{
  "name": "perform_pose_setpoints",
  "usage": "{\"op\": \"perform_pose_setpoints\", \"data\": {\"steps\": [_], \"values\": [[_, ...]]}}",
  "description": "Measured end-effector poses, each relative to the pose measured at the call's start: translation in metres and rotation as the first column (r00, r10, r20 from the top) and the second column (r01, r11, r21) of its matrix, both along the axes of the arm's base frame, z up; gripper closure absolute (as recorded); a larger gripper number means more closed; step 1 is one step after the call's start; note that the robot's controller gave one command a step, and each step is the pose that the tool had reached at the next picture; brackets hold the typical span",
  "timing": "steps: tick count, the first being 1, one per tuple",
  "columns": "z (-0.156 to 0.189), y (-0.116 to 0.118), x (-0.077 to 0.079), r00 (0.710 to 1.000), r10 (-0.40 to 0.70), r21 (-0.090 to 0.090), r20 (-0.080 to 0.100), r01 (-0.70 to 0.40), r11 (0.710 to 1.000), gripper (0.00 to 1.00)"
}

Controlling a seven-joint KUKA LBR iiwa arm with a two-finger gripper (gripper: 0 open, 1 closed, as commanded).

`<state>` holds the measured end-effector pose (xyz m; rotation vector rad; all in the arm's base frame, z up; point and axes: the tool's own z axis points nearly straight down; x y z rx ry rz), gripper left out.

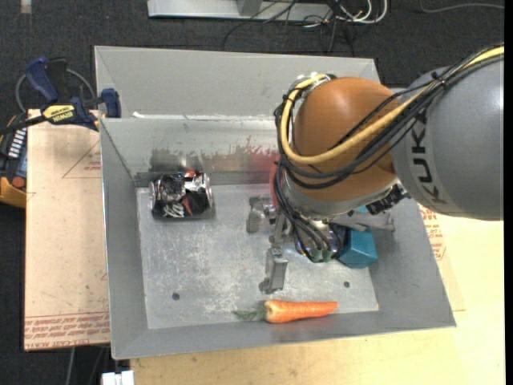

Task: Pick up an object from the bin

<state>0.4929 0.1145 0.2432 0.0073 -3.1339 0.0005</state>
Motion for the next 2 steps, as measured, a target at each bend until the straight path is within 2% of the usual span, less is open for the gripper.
{"op": "perform_pose_setpoints", "data": {"steps": [1,2], "values": [[0.004,-0.001,0.002,1.0,-0.005,0.001,0.008,0.005,1.0,0.0],[-0.114,-0.048,-0.001,0.998,0.063,0.001,0.007,-0.063,0.998,0.0]]}}
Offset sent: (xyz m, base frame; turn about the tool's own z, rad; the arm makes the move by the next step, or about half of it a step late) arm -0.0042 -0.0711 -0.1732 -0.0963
